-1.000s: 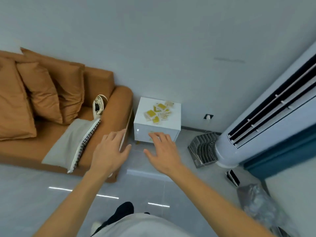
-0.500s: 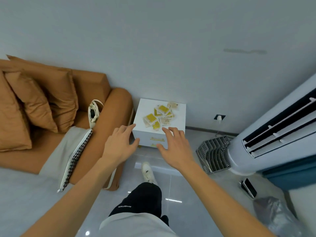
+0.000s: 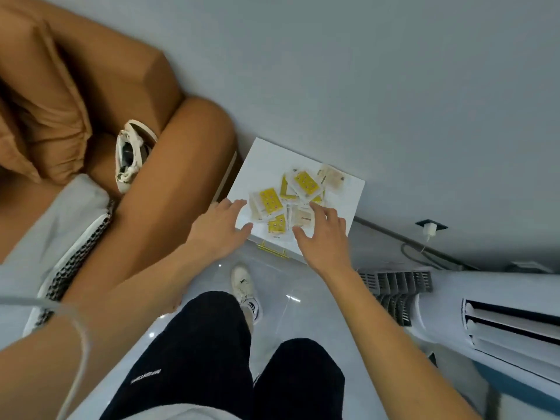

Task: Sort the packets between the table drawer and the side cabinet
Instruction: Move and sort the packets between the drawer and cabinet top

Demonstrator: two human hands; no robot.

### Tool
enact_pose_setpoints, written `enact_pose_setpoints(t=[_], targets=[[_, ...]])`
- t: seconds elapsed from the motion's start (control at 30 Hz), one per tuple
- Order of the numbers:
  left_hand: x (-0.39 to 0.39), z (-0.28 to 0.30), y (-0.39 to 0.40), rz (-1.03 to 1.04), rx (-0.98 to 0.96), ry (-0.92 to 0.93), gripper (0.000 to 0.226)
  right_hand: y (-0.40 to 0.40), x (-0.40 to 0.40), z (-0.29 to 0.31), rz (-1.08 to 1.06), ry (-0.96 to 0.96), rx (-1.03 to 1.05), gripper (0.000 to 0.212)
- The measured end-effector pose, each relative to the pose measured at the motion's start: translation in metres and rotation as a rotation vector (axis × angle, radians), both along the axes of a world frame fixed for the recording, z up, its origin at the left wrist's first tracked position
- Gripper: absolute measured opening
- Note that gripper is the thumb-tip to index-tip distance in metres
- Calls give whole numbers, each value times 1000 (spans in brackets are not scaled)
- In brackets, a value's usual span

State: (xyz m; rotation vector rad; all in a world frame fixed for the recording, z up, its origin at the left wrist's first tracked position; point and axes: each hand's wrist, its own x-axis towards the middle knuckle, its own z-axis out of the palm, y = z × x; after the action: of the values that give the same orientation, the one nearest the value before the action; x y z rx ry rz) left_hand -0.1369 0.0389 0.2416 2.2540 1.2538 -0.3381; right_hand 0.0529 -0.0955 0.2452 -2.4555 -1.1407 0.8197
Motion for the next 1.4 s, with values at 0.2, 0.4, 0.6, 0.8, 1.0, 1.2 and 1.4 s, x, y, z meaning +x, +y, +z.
enact_pose_setpoints(t=[0.2, 0.4, 0.6, 0.8, 1.0, 1.2, 1.4], targets=[[54, -125, 41, 460, -325, 17, 55, 69, 85, -114, 13, 81, -62, 53], [94, -222, 65, 540, -291, 125, 76, 127, 145, -215, 34, 115, -184, 58], [134, -264, 74, 757, -267, 234, 92, 171, 158, -264, -29, 140, -211, 70], [140, -272, 77, 900, -307, 146, 96, 188, 152, -279, -14, 1, -266, 87], [136, -273, 76, 1015, -360, 7, 82, 198, 144, -290, -87, -55, -295, 80], [140, -266, 77, 964, -391, -75, 48, 208, 142, -292, -12, -51, -272, 55], [134, -260, 75, 1015, -431, -263, 37, 191, 151, -285, -55, 124, -159, 44]])
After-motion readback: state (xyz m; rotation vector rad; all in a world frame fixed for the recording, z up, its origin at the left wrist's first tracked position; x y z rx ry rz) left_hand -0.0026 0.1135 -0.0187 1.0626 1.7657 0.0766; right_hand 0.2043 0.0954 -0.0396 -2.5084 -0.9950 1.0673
